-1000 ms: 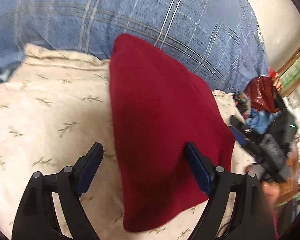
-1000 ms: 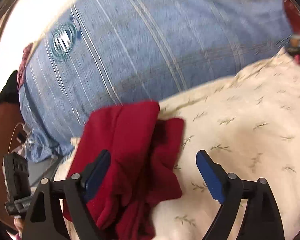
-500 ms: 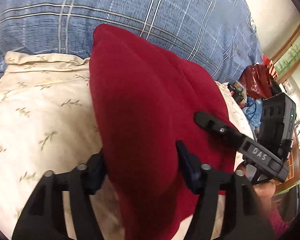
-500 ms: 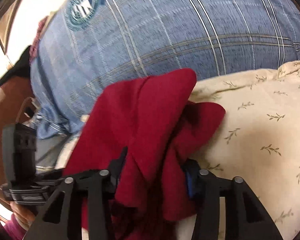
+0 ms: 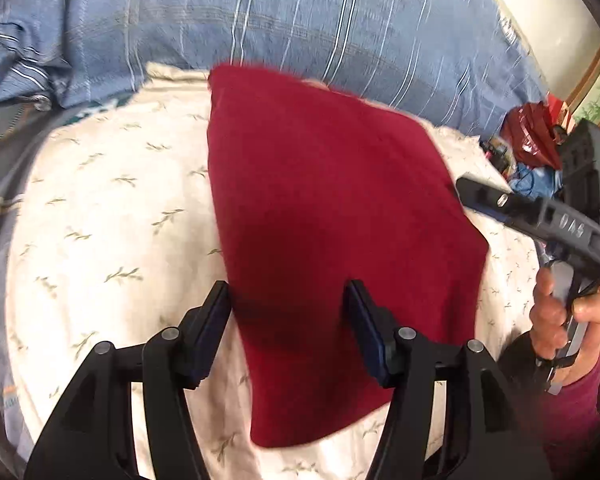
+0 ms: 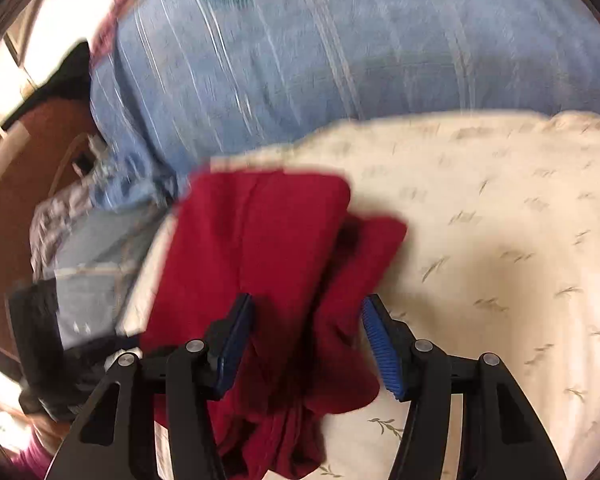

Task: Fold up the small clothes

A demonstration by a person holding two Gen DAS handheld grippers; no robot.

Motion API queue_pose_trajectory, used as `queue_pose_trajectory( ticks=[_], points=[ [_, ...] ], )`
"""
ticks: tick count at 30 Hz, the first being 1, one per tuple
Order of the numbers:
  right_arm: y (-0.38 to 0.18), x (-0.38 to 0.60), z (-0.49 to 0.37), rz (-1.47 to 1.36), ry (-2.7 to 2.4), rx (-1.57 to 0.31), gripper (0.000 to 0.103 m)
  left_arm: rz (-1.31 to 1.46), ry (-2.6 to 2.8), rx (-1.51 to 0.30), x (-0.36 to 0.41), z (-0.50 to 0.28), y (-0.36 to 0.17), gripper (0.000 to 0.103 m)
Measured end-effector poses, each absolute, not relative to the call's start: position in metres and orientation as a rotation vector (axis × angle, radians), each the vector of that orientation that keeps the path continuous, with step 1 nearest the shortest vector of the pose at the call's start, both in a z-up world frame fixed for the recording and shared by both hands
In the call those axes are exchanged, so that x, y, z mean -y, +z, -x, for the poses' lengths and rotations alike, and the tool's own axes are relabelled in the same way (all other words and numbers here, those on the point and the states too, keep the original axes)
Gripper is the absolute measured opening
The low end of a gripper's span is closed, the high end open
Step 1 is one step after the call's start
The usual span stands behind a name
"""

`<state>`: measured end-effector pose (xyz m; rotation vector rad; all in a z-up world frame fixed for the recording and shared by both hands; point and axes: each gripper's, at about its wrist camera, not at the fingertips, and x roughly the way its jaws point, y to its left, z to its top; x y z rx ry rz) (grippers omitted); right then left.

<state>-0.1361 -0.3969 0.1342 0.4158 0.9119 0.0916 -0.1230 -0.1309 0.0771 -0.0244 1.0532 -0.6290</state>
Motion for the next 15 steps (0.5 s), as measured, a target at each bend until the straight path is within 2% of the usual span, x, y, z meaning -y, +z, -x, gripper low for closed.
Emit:
queue_pose_trajectory(
  ticks=[2, 4, 6, 8, 10, 15],
  points=[
    [0.148, 0.389, 0.140, -0.387, 0.096, -0.850, 0.058, 0.010, -0.601, -1.008, 0.130, 0.127, 0.086, 0.059],
    [0.154, 0.369, 0.135, -0.312, 0.131, -0.838, 0.057, -0.025, -0.559, -0.959, 0.132, 0.126, 0.090, 0.066],
    [0.153, 0.348, 0.127, -0.208, 0.154, -0.847, 0.055, -0.063, -0.510, -0.941, 0.134, 0.123, 0.089, 0.067],
    [0.141, 0.336, 0.113, -0.109, 0.107, -0.881, 0.053, -0.067, -0.499, -0.934, 0.138, 0.118, 0.086, 0.070],
    [0.119, 0.335, 0.092, -0.058, 0.021, -0.947, 0.051, -0.066, -0.483, -0.933, 0.138, 0.113, 0.081, 0.080],
    [0.082, 0.345, 0.061, -0.049, -0.032, -0.972, 0.058, -0.094, -0.479, -0.920, 0.151, 0.104, 0.079, 0.081]
  ],
)
